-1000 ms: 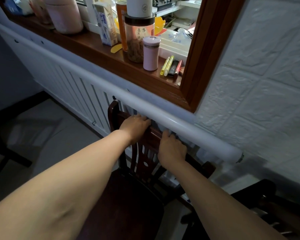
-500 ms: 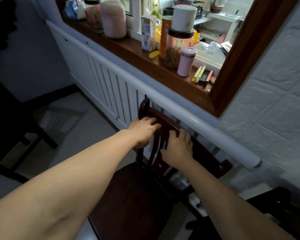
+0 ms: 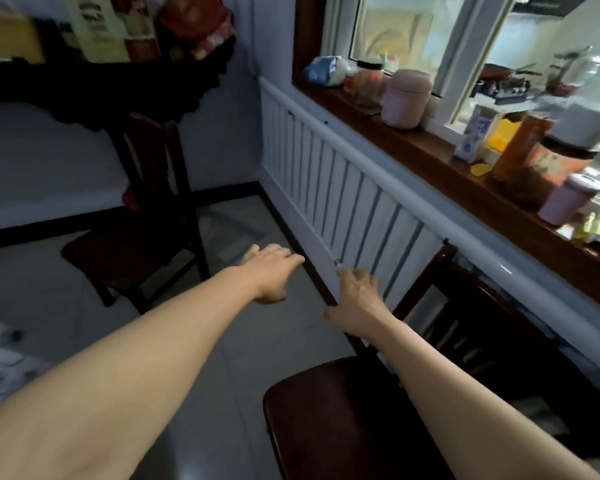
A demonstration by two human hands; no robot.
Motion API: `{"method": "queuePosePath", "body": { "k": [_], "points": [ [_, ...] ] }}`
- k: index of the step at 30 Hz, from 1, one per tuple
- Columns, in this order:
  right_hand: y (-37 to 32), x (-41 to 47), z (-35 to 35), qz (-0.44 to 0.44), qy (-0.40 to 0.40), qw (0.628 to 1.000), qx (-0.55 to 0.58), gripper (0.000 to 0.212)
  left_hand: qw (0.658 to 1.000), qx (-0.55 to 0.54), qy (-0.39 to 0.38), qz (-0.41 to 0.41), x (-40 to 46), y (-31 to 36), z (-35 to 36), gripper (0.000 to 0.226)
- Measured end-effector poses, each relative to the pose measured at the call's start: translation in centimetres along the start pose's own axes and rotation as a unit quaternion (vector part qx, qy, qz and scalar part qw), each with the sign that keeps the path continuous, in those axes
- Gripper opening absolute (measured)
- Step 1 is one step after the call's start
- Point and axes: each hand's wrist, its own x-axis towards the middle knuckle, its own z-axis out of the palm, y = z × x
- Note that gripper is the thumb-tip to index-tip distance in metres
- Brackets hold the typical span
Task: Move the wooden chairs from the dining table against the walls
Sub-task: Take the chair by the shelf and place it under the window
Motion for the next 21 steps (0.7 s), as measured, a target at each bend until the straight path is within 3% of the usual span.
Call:
{"method": "queuePosePath", "body": {
  "k": [6, 10, 21],
  "points": [
    [-13.4, 2.9, 4.0, -0.071, -0.024, 0.997, -0.030, 0.077, 0.995, -0.035, 0.007, -0.091, -6.6, -14.0, 1.6, 0.077],
    [-20.7, 4.6, 6.4, -0.119, -0.024, 0.992, -0.030, 0.068, 0.985, -0.056, 0.000, -0.161, -10.9, -21.4, 2.4, 0.079],
    [-33.4, 12.4, 8.1, -0.203, -0.041, 0.978, -0.033, 0.074, 0.967, -0.085, 0.017, -0.241, -12.4, -34.3, 2.0, 0.083]
  ]
}}
